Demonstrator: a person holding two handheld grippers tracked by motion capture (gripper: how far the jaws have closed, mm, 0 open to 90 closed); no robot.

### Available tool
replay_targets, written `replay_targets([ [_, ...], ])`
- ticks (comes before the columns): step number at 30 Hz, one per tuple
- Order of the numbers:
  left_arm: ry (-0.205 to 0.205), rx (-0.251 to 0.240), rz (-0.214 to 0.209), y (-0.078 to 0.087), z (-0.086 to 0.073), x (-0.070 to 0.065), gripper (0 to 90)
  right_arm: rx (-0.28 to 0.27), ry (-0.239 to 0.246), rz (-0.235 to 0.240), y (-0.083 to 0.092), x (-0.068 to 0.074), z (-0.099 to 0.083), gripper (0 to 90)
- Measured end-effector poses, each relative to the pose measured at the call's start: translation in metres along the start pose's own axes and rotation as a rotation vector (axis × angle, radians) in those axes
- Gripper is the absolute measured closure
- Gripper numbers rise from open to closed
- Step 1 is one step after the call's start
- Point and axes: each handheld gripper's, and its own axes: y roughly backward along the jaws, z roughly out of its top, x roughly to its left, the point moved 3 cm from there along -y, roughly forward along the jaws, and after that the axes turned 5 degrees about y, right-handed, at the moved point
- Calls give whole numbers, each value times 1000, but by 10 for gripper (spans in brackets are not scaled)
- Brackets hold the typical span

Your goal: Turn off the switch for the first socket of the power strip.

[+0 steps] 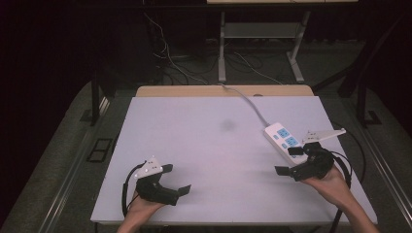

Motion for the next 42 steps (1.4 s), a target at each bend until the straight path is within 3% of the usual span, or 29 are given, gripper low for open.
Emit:
replay_targets([
  [20,1,4,0,-1,0,0,0,44,14,-16,-1,-19,24,8],
  [42,4,8,-1,-2,-1,2,0,71,-24,-33,-10,-47,43,8],
])
